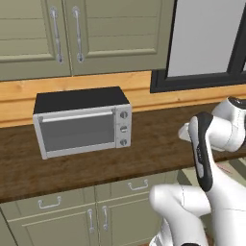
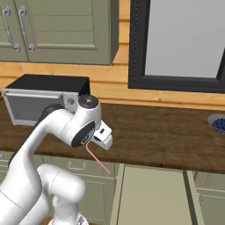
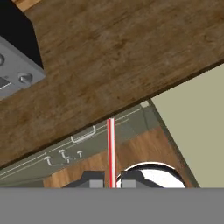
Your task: Take a straw from the drawer in front and place it inside the glass cup on the dining counter.
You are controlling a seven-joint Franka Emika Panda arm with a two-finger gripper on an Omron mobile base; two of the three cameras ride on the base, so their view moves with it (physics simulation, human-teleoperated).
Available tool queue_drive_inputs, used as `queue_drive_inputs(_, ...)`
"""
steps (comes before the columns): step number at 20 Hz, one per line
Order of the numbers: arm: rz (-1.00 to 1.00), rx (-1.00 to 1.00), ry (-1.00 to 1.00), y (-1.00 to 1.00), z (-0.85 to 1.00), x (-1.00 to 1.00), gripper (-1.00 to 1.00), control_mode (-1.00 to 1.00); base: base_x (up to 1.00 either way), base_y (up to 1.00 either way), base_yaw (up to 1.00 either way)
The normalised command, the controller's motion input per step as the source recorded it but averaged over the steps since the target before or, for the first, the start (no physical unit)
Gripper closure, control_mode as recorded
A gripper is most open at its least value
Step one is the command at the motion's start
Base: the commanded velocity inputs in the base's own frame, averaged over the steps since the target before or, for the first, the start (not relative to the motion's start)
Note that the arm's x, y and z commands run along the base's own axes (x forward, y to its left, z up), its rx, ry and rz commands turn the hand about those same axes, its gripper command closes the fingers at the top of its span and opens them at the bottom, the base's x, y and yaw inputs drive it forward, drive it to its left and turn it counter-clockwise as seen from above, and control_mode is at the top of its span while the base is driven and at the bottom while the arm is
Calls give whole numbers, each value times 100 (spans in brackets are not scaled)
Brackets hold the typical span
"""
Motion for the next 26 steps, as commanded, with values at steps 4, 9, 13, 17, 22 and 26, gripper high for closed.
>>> queue_drive_inputs(4,-2,-8,35,95,3,33,100,-100,0,0,0)
queue_drive_inputs(9,0,-4,12,41,0,30,100,-100,0,0,0)
queue_drive_inputs(13,0,0,0,3,0,8,100,-100,0,0,0)
queue_drive_inputs(17,0,0,-3,0,0,0,100,-100,0,0,0)
queue_drive_inputs(22,0,0,0,0,0,0,100,-100,0,0,0)
queue_drive_inputs(26,0,0,-1,0,0,0,100,100,-4,8,0)
